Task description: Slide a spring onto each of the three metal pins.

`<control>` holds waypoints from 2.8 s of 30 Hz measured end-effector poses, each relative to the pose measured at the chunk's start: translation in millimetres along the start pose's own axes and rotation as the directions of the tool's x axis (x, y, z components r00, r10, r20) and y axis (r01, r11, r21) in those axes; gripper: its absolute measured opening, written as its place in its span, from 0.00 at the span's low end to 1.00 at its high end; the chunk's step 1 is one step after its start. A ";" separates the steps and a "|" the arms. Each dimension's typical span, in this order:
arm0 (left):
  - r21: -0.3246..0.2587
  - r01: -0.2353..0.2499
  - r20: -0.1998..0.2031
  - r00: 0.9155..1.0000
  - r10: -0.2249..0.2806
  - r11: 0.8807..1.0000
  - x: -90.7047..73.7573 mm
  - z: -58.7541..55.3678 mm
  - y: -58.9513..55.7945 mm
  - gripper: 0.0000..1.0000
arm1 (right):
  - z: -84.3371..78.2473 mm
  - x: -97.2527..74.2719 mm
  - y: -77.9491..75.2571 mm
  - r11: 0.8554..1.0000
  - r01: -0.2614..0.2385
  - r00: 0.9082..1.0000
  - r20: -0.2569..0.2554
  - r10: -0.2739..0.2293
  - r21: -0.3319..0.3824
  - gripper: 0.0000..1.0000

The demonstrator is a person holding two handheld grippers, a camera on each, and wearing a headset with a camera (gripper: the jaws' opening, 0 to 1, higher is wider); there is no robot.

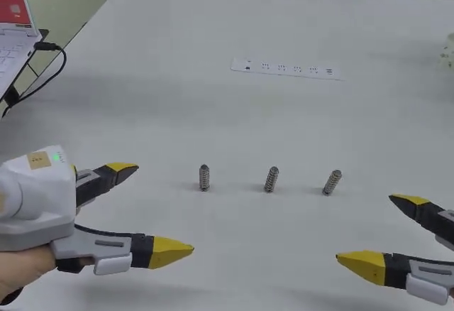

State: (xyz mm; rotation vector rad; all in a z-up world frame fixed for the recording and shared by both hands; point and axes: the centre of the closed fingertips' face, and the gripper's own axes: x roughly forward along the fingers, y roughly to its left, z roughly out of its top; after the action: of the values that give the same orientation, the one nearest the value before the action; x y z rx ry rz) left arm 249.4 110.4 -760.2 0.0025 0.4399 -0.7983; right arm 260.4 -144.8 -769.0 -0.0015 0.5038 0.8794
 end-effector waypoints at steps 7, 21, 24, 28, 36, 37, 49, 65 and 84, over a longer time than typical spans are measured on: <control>0.000 -0.002 0.000 1.000 0.002 1.000 2.8 -0.3 -2.9 0.98 | 1.0 2.1 -3.5 1.000 0.018 1.000 -0.007 -0.018 -0.001 0.99; 0.000 -0.007 0.002 1.000 0.007 1.000 4.4 4.4 -0.4 0.98 | 5.2 7.1 0.5 1.000 0.007 1.000 -0.012 -0.007 -0.028 0.99; 0.006 -0.007 0.003 1.000 0.007 1.000 5.7 5.3 1.4 0.98 | 11.0 5.3 -2.8 1.000 0.016 1.000 0.008 -0.016 -0.019 0.99; 0.013 -0.011 0.007 1.000 0.011 1.000 8.3 9.6 2.7 0.98 | 17.3 4.9 -7.1 1.000 0.029 0.999 0.030 -0.029 -0.012 0.99; 0.018 0.000 0.002 1.000 0.000 1.000 10.9 12.3 2.5 0.98 | 21.0 6.5 -10.1 0.999 0.034 0.999 0.040 -0.034 -0.015 0.99; 0.020 -0.001 0.002 1.000 0.001 1.000 10.8 13.4 2.9 0.98 | 21.4 6.3 -10.6 0.999 0.035 0.999 0.042 -0.034 -0.013 0.99; 0.030 0.000 0.018 1.000 0.000 1.000 15.5 21.5 3.5 0.98 | 23.3 4.3 -15.7 0.999 0.043 0.998 0.046 -0.042 -0.018 0.99; 0.032 0.009 0.026 1.000 -0.010 0.999 19.5 24.6 2.9 0.98 | 23.3 2.0 -15.5 0.999 0.044 0.998 0.048 -0.043 -0.019 0.99; 0.016 -0.012 0.020 1.000 0.012 1.000 13.1 11.0 11.0 0.98 | 12.1 7.2 -2.4 0.988 -0.009 1.000 -0.010 0.008 -0.156 0.99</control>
State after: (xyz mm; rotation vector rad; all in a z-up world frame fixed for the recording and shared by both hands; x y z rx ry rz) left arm 269.2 107.3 -757.0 0.0124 0.4143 -0.7893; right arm 271.1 -138.6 -761.8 -0.1470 0.4423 0.9257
